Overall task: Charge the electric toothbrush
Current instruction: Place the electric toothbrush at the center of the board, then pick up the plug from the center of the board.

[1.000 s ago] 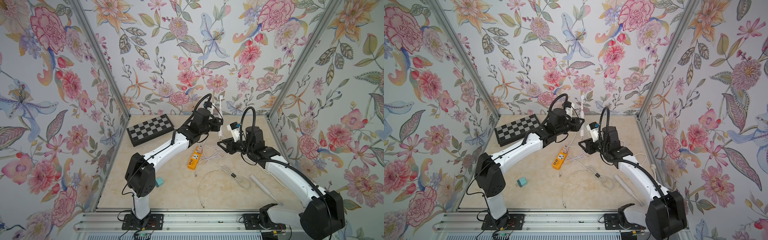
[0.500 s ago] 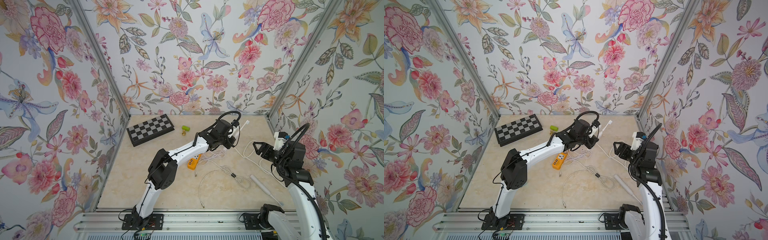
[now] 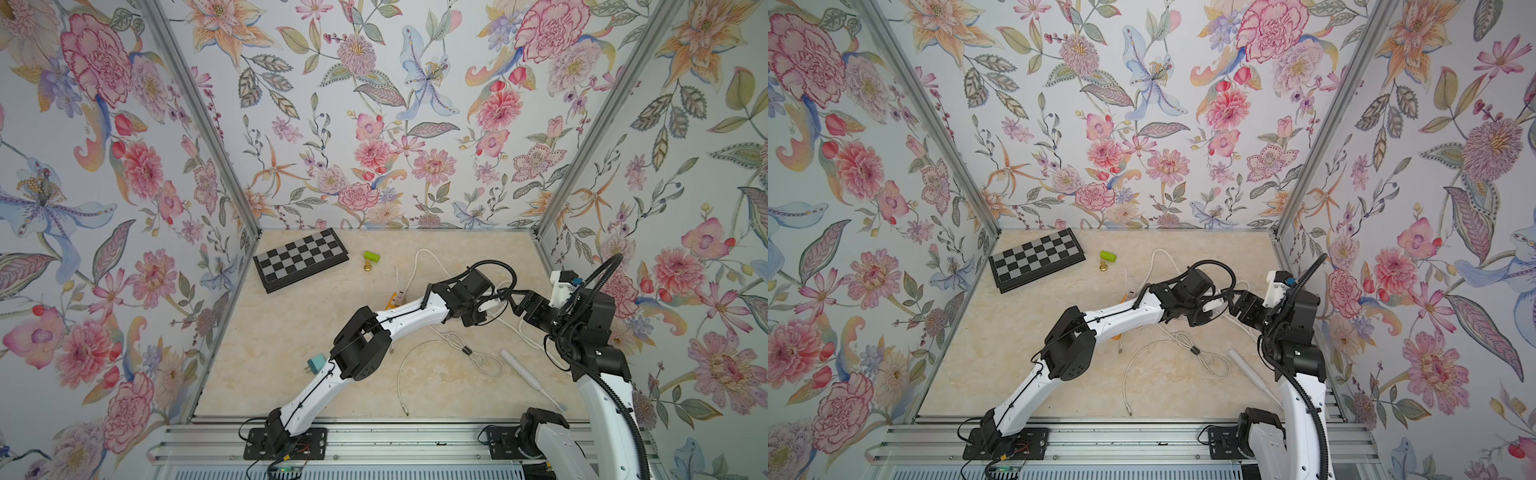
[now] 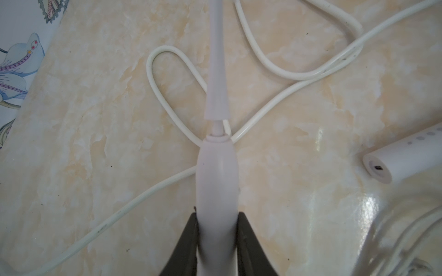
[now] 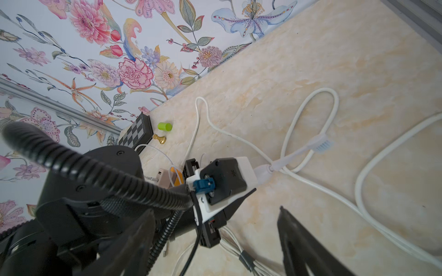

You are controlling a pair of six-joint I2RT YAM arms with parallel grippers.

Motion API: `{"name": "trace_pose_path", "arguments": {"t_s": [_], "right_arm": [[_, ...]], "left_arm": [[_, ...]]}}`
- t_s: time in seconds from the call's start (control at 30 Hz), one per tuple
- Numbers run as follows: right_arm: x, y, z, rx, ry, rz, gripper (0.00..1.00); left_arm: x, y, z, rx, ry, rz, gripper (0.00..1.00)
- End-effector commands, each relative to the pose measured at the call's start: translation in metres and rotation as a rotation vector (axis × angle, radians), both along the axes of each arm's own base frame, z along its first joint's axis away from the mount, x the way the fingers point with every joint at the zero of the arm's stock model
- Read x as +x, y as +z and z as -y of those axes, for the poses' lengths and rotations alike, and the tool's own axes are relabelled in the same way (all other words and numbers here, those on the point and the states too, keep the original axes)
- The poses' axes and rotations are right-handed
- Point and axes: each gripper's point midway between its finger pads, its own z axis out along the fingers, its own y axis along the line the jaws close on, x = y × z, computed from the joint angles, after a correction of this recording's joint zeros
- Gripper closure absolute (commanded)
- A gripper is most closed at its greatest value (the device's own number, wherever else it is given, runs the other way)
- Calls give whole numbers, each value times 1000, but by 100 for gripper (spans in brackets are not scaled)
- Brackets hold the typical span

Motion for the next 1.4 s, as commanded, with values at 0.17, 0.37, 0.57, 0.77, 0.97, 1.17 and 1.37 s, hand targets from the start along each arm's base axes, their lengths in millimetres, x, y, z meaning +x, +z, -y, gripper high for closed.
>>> {"name": "trace_pose_path", "arguments": {"t_s": [0.17,0.37,0.57,0.77,0.97,1.17,1.37], "right_arm": [[2,5,4,12,-36,-3,18],[3,0,9,-2,-62,-33,18],[5,5,6,-22,-64,-54,17],[6,11,-7,-80,-39,-67,16],[10,9,-47,-114,94,-100,16],[0,-14,-121,-127,362,-163,15],[-20,-37,-175,-163,536,-174,15]], "left_arm": [[-8,-32,20,145,-80,172,96],[-6,-16,24,134,-65,216,70],[-6,49,28,-8,-28,241,46],[-3,105,-15,-102,152,257,42],[-3,147,-131,-323,550,143,39],[-23,116,-275,-301,1056,26,34],[-69,69,-363,-225,1358,-52,33]]}}
